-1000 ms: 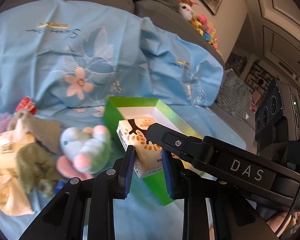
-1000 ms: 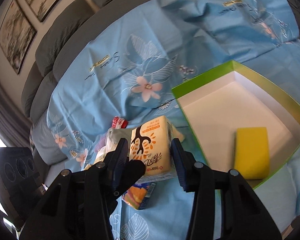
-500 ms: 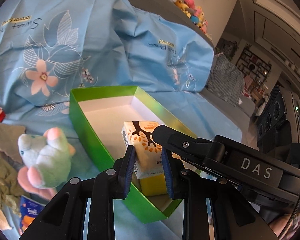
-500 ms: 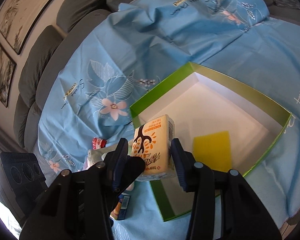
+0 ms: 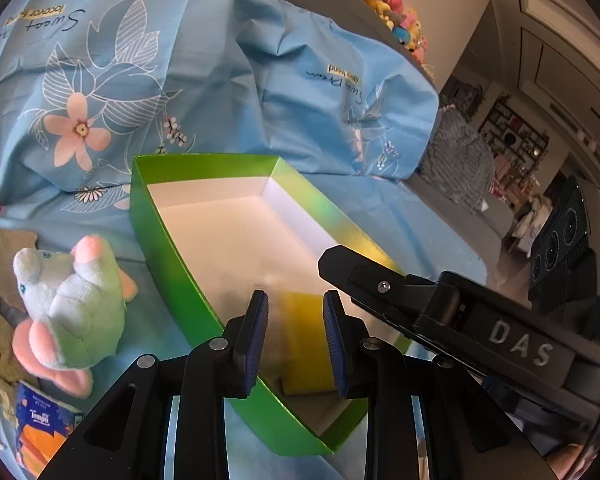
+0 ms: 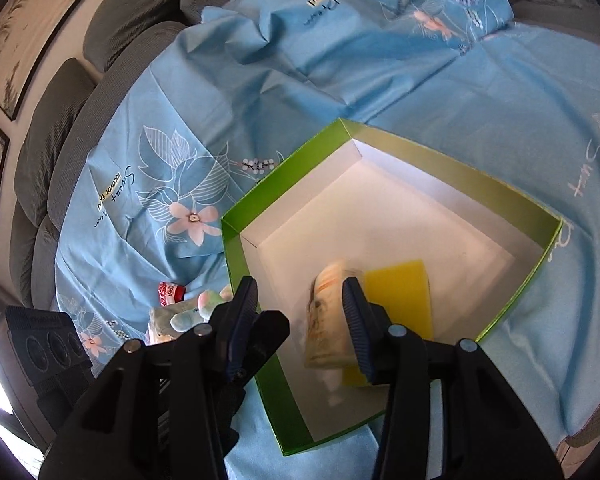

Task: Organize soft objects
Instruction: 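Carry the tree-print tissue pack into the green box and release it, then return the right gripper to the pile and grasp the Tempo tissue pack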

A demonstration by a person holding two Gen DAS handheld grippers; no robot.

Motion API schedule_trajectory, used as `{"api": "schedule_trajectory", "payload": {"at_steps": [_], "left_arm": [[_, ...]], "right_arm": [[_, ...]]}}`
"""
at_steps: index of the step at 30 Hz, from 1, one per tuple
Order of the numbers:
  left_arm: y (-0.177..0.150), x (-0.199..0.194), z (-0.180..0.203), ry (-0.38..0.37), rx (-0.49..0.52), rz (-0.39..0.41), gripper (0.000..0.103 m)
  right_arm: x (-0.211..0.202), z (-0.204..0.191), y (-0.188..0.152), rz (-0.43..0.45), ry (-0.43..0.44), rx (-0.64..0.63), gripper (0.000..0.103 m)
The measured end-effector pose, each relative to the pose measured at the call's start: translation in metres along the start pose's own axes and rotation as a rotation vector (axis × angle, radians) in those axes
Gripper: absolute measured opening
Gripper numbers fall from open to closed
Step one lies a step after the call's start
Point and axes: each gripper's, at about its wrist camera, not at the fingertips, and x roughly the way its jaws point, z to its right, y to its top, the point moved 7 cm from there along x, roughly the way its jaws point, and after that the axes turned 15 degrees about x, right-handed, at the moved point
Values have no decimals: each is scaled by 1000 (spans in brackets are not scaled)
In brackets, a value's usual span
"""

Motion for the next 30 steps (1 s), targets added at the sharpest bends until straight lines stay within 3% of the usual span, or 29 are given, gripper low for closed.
{"api": "schedule_trajectory", "payload": {"at_steps": [2,8,10,12,17,20,25,30], "left_arm": [[0,-11,-4,23,-2,14,27],[-7,-50,-26,107,-13,23,28],[-14,-66,-37,139,-28,25,32],[-24,-83,-50,170,-55,25,45],[-52,-116,-80,261,-103,-3,50],[-70,-133,-96,314,-124,-42,63],[-101,-161,-126,381,-163,-78,64],[-139,-172,-150,358,-268,-80,67]], "right_arm": [[-4,-5,-1,23,-7,-27,46],[-13,-24,-10,68,-15,-101,66],[-16,-33,-15,93,-30,-140,73],[-18,-44,-23,107,-33,-183,76],[-13,-66,-48,104,-39,-253,85],[-6,-80,-67,84,-48,-300,86],[11,-102,-101,4,-24,-375,94],[31,-115,-137,-96,-14,-415,94]]}}
